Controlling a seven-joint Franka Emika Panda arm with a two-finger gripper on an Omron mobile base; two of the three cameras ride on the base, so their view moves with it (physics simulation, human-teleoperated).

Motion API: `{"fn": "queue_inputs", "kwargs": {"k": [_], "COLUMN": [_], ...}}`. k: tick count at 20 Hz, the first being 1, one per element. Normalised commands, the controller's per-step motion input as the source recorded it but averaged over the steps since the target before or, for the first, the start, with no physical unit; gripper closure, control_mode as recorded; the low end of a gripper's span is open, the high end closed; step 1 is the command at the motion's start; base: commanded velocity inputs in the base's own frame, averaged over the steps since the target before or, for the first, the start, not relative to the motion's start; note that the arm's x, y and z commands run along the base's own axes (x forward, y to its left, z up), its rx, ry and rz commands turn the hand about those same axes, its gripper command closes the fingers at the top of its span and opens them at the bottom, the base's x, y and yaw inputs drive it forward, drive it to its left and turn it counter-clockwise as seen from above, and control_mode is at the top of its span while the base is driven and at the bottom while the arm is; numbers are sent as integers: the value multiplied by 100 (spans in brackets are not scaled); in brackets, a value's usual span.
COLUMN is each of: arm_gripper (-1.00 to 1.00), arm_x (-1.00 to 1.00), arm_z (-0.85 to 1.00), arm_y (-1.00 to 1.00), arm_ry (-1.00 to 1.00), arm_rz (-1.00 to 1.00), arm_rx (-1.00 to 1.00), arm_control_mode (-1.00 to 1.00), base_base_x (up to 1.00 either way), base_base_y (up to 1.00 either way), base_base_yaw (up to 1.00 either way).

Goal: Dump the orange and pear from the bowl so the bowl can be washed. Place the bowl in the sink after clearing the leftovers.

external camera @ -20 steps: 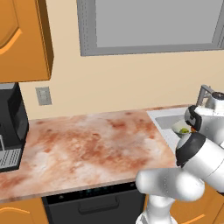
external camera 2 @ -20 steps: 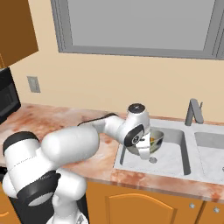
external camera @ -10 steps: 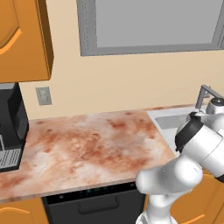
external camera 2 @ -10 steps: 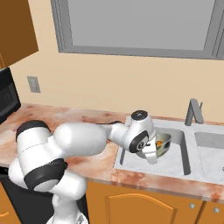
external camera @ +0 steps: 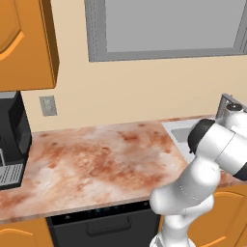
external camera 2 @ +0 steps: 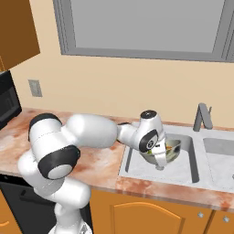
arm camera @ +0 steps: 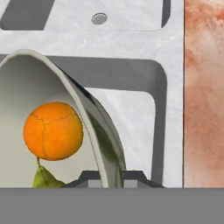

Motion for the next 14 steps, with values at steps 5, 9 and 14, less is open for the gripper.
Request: {"fn": "queue_inputs", "kwargs": {"k": [5, 9, 14], "arm_gripper": [100, 100, 100], "arm_x": [10, 2, 7], "arm_z": [0, -43, -33], "arm_y": [-9, -3, 0], "arm_ry": [6, 14, 11], "arm_rz": [-1, 0, 0], "arm_rx": [-1, -16, -18], "arm_control_mode": [-100, -100, -100], "base_base_x": [0, 0, 0], "base_base_y": [0, 0, 0], "base_base_yaw": [0, 0, 0]}}
